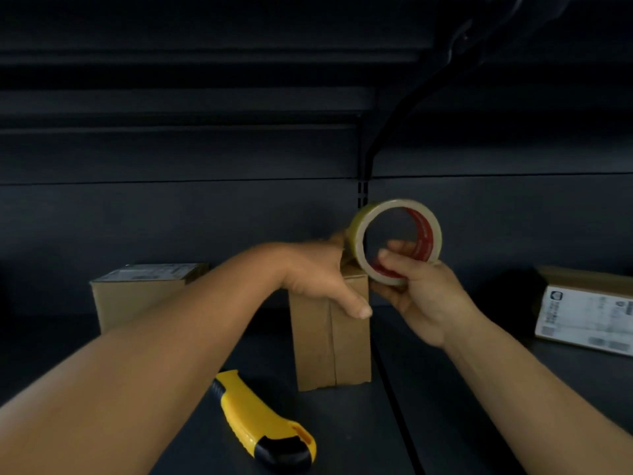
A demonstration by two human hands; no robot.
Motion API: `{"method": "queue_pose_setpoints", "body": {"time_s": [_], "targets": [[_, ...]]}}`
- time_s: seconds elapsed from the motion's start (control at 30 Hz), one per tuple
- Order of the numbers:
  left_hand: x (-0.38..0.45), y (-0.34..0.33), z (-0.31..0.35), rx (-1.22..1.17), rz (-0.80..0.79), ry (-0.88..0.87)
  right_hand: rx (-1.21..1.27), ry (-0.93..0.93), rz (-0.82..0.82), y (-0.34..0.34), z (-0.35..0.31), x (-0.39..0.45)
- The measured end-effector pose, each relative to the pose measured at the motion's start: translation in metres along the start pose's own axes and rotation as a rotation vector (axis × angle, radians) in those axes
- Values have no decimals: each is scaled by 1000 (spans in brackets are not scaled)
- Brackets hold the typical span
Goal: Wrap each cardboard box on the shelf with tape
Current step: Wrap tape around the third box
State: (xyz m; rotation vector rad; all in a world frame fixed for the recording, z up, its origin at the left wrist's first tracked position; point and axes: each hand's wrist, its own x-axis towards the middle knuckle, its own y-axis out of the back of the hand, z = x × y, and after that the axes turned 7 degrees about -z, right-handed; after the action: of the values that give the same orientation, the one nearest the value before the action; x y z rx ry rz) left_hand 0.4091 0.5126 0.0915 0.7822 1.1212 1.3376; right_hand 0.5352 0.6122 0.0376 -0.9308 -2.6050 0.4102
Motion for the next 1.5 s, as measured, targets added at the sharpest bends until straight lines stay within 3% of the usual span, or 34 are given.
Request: {"method": "queue_pose_setpoints", "body": {"time_s": [0.23,0.5,0.7,0.93,1.13,1.23,1.5], "targets": [[-1,4,-7,16,-29,66,-336,84,123,22,-18,3],[-14,-19,-34,-429,211,-145,-540,196,121,30,-29,1],[-31,-38,-65,-655,217,-162,-595,197,97,36,-31,-2],[-49,-50,-91,-589,164,-29,-481,165,-55,20,-22,2],[-52,-52,-91,-581,169,-64,-762,212,-4,17,-35,1],[-52,-62,-96,-633,168,-57,-930,134,-24,25,-35,-4],[-52,-66,-98,-649,154,-21,-1024,34,-64,31,-30,-4]]}}
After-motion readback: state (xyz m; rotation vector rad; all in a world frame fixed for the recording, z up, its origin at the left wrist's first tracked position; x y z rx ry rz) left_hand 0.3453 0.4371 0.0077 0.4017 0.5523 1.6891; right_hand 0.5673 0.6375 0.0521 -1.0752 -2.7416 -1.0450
